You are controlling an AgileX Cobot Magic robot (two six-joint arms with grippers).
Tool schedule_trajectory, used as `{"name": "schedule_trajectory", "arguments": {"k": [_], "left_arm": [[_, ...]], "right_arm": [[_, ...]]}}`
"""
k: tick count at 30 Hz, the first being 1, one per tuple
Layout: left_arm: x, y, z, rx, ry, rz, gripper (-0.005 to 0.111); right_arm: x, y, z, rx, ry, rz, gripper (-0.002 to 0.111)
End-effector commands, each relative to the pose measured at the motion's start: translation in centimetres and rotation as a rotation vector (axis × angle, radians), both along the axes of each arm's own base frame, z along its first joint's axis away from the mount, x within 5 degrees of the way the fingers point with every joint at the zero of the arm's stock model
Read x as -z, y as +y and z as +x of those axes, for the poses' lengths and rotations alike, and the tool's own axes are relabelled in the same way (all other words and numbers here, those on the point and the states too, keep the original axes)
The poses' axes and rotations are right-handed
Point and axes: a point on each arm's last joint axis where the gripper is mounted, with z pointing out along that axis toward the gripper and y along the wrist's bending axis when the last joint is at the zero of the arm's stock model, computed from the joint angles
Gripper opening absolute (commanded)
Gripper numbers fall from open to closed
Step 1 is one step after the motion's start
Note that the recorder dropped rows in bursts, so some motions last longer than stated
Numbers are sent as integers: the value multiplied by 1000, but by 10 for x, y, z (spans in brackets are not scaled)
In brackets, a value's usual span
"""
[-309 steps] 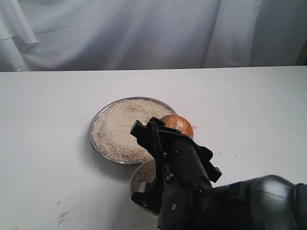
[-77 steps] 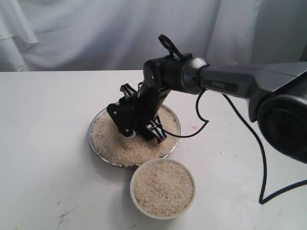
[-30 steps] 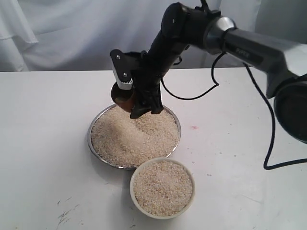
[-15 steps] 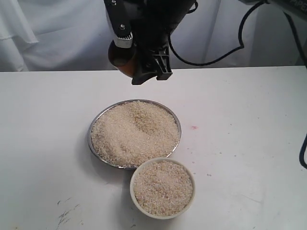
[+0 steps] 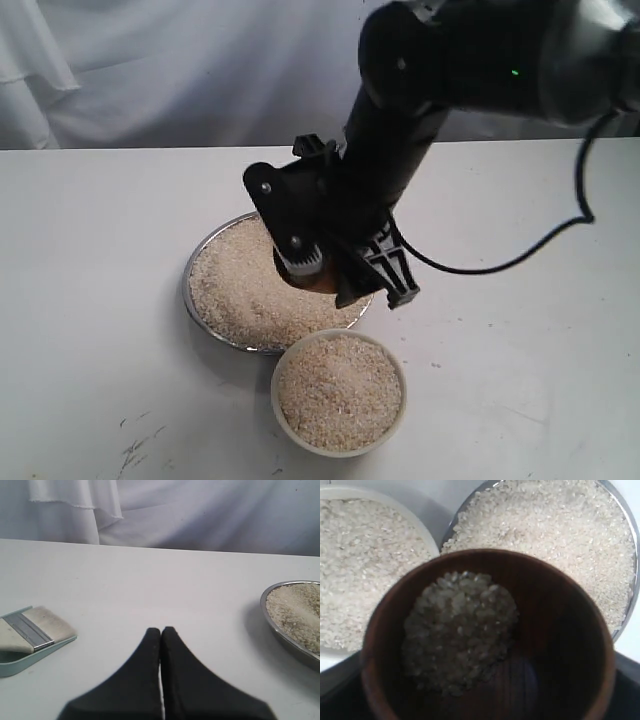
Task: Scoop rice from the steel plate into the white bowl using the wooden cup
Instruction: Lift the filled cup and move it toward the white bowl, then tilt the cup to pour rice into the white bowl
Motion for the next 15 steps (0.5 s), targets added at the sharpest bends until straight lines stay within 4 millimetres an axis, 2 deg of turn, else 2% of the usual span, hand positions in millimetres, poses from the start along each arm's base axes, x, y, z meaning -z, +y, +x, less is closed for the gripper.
{"name": "schedule_trajectory", "arguments": {"k": [1, 5, 15], "left_arm": [[0, 0, 0, -2, -13, -2, 0], [0, 0, 0, -2, -13, -2, 0], [0, 0, 0, -2, -13, -2, 0]], "right_arm": [[1, -23, -16, -40, -193, 16, 0], [8, -36, -23, -64, -310, 50, 0], [35, -40, -32, -226, -525, 133, 0]]}}
